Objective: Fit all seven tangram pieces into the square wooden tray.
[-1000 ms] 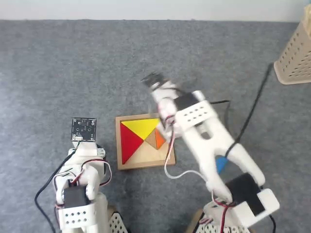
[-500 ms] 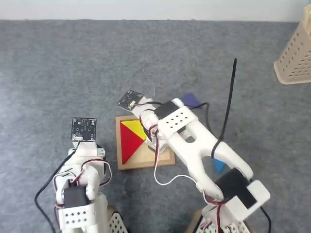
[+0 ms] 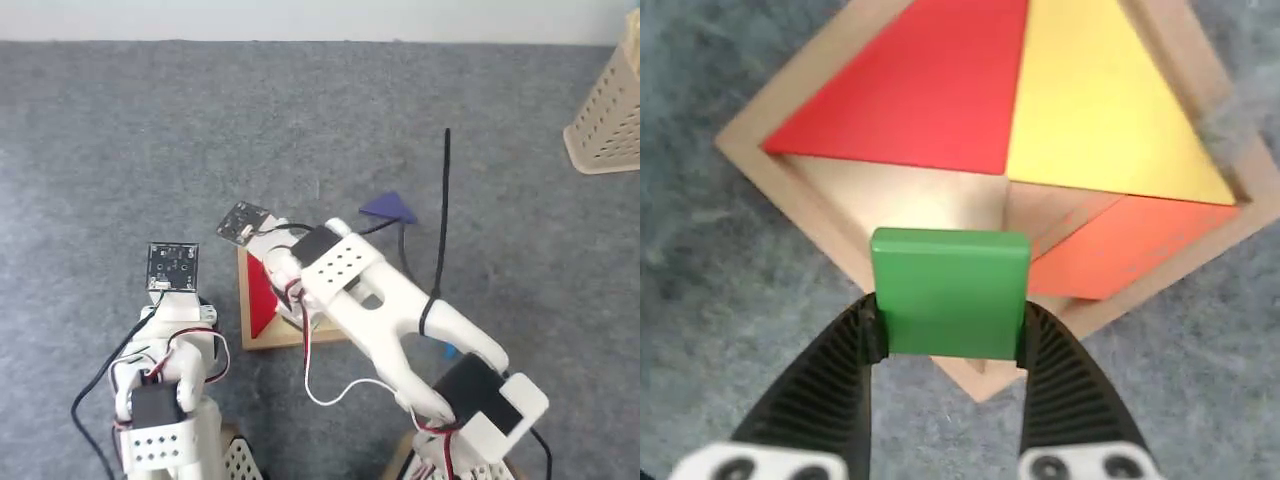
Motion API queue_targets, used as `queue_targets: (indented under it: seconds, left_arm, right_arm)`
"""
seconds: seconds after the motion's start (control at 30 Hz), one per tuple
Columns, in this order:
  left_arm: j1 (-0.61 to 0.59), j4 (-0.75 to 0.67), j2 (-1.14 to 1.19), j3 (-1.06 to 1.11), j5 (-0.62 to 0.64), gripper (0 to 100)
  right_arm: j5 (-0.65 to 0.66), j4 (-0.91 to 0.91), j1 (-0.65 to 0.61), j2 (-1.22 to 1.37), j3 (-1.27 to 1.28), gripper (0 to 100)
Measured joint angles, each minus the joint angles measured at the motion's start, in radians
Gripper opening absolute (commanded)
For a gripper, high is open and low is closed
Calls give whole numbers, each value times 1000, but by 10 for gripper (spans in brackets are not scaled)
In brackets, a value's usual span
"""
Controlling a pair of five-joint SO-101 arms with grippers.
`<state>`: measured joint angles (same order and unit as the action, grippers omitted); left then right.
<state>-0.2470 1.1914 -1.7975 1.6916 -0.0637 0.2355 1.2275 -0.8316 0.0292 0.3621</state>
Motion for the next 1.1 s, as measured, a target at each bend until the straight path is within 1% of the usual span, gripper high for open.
queue_targets:
  seconds: [0.2,0.5,0.57,0.67,0.73,1.1]
  left_arm:
    - [0,0,0,0,0,12]
    - [0,0,0,0,0,12]
    - [0,0,0,0,0,12]
    - [0,0,0,0,0,12]
    - [0,0,0,0,0,12]
    - [0,0,0,0,0,12]
  right_arm:
    - [-75,-31,-2,14,0,9]
    - [-89,-49,-2,144,-43,11]
    - [-94,-41,-2,158,-66,37]
    - [-120,-34,-2,164,-78,124]
    - [-126,-34,-2,164,-78,165]
    - [-127,-11,-28,164,-78,176]
